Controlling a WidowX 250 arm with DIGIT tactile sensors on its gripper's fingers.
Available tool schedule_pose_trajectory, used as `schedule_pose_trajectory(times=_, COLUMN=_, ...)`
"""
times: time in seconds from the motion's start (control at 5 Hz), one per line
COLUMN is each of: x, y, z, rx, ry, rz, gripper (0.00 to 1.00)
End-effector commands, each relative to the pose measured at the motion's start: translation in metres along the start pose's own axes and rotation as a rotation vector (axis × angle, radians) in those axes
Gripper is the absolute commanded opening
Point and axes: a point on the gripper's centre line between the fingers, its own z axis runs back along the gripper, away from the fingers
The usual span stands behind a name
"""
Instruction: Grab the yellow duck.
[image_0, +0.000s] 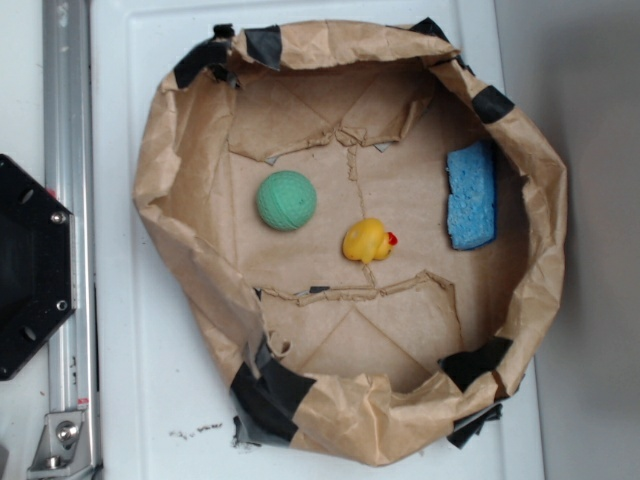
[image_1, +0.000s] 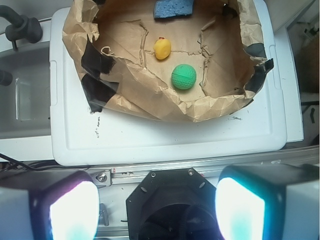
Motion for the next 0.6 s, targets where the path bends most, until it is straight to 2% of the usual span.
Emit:
schedule_pose_trajectory(times=0.0, x=0.000, y=0.000, z=0.000, rx=0.000, ry=0.000, rz=0.000, gripper=1.00)
schedule_pose_trajectory(times=0.2, x=0.049, y=0.007, z=-0.019, rx=-0.071, ry=-0.261, rz=0.138, gripper=1.00)
schedule_pose_trajectory(times=0.4, x=0.096, y=0.014, z=-0.041, rx=-0.096, ry=-0.329, rz=0.298, gripper=1.00)
